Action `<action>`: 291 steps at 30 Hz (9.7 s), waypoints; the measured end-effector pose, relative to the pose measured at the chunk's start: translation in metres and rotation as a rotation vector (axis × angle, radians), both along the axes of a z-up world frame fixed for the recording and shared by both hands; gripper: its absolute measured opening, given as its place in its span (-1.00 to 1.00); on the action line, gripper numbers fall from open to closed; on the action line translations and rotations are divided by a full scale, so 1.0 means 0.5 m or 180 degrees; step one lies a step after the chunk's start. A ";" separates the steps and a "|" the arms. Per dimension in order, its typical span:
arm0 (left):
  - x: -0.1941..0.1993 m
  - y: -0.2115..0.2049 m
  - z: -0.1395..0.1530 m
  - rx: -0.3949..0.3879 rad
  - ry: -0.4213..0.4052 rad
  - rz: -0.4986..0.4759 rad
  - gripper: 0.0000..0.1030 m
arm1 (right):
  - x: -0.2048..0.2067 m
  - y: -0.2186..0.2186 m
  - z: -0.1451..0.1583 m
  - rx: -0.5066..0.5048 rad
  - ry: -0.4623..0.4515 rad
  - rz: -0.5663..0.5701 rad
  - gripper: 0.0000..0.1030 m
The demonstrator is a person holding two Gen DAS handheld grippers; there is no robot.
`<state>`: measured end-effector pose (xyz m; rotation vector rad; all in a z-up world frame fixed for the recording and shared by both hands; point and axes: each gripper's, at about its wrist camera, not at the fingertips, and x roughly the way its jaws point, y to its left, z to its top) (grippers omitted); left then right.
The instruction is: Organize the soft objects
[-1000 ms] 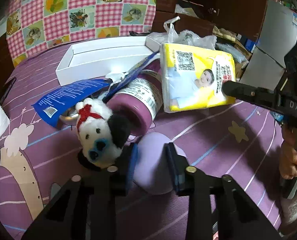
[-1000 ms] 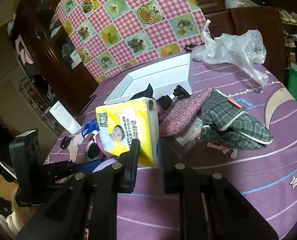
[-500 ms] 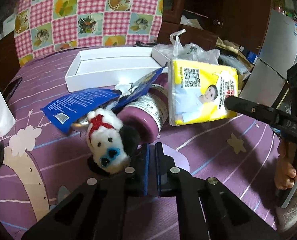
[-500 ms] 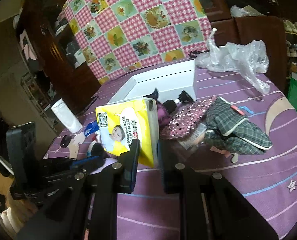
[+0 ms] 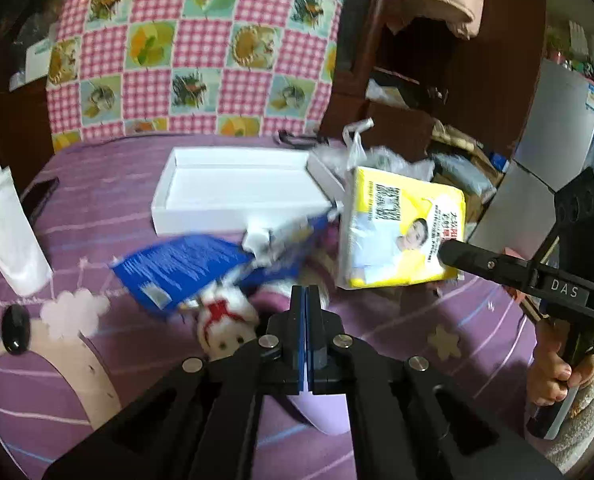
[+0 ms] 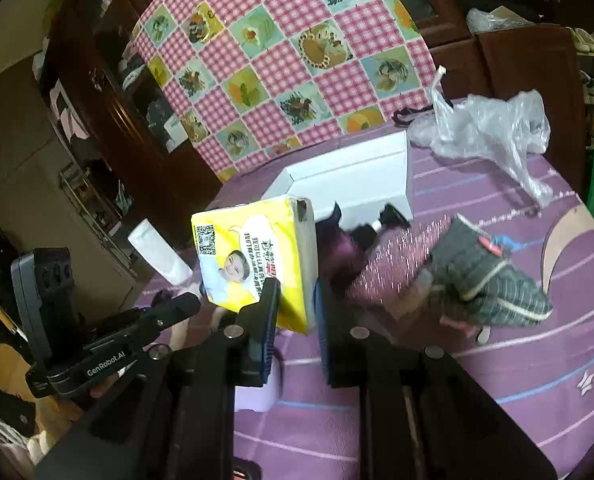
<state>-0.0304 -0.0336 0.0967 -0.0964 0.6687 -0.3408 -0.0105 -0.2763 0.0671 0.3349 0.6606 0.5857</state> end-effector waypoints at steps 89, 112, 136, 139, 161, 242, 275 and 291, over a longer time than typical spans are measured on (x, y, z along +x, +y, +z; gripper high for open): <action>0.432 0.087 -0.114 -0.0096 0.0685 0.0766 -0.57 | 0.435 0.087 -0.075 -0.0988 0.1205 -0.0162 -0.61; 0.453 0.092 -0.133 0.0054 0.0761 0.0805 -0.57 | 0.434 0.114 -0.093 -0.1292 0.1091 -0.0336 -0.67; 0.371 0.088 -0.050 -0.0177 0.0169 0.0847 0.40 | 0.390 0.102 0.010 -0.1077 0.1114 -0.0316 0.02; 0.344 0.072 -0.022 -0.0031 -0.0017 0.0913 0.41 | 0.371 0.106 0.031 -0.1053 0.0996 -0.0304 0.02; 0.152 0.060 0.002 0.0034 -0.0130 0.0930 1.00 | 0.153 0.059 0.012 -0.0832 -0.0229 -0.0232 0.03; 0.053 -0.053 -0.039 -0.0123 -0.0278 0.0035 0.09 | 0.040 -0.041 -0.077 -0.0335 0.0316 -0.0342 0.09; 0.071 -0.040 -0.061 -0.0266 -0.0122 0.0063 0.09 | 0.142 -0.059 -0.128 0.0233 0.1006 -0.0462 -0.56; 0.068 -0.034 -0.056 -0.0313 -0.0131 0.0054 0.09 | 0.060 -0.019 -0.040 0.0254 0.0109 -0.0123 -0.65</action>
